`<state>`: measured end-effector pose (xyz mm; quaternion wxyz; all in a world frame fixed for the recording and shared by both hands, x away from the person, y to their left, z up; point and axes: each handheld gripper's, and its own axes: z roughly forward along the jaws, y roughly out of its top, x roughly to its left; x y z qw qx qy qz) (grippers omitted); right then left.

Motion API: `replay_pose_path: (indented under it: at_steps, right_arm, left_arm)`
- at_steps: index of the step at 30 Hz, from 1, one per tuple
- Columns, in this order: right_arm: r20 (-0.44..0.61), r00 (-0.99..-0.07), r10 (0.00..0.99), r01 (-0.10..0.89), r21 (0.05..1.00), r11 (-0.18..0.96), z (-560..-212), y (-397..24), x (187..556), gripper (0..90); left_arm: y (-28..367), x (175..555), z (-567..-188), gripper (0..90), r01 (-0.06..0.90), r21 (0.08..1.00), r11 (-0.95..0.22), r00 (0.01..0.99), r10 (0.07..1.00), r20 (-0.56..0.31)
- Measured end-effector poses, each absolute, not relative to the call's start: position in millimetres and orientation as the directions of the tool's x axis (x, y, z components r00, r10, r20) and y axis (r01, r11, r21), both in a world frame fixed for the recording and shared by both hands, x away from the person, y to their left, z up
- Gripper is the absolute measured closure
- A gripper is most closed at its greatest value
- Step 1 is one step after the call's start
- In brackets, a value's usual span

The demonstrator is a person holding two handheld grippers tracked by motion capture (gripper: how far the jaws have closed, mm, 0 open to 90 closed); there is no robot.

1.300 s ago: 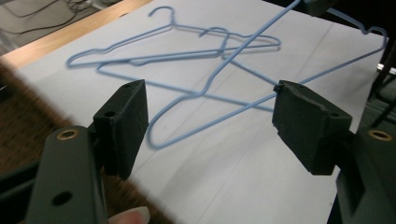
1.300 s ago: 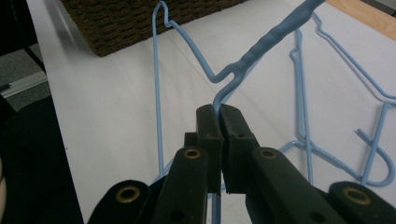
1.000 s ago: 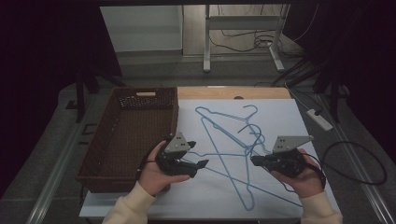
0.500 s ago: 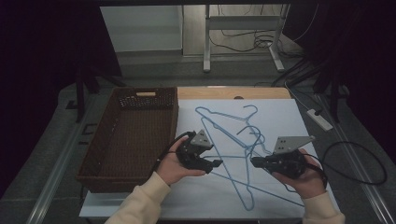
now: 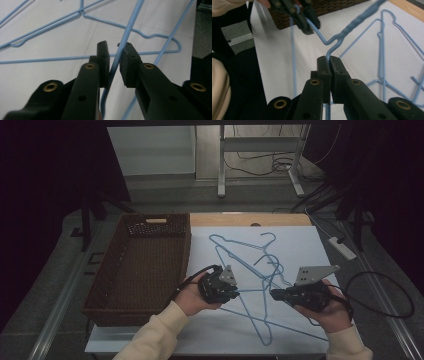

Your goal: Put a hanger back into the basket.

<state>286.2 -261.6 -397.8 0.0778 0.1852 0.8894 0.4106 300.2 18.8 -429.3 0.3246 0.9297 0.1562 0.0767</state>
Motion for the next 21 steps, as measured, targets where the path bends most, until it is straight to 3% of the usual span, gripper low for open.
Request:
replay_pose_path:
  at_steps: [13, 15, 19, 21]
  right_arm:
    - [0.0, -0.909, 0.416, 0.246, 0.806, 0.538, -398.9, -254.5, 285.5, 82.7]
    - [0.003, -0.904, 0.427, 0.238, 0.832, 0.5, -396.1, -253.5, 284.2, 71.7]
    - [-0.011, -0.883, 0.47, 0.216, 0.879, 0.426, -389.8, -257.6, 281.4, 58.4]
    - [-0.012, -0.871, 0.492, 0.203, 0.901, 0.383, -386.2, -262.3, 280.0, 56.3]
  left_arm:
    - [41.2, 275.0, -408.6, 86.7, 0.234, 0.681, -0.694, 0.942, 0.334, 0.017]
    - [46.6, 273.4, -405.2, 86.9, 0.246, 0.7, -0.67, 0.936, 0.351, 0.008]
    - [61.4, 270.6, -395.4, 86.9, 0.254, 0.74, -0.623, 0.919, 0.395, 0.017]
    - [69.8, 271.3, -391.7, 87.0, 0.271, 0.76, -0.591, 0.907, 0.421, 0.005]
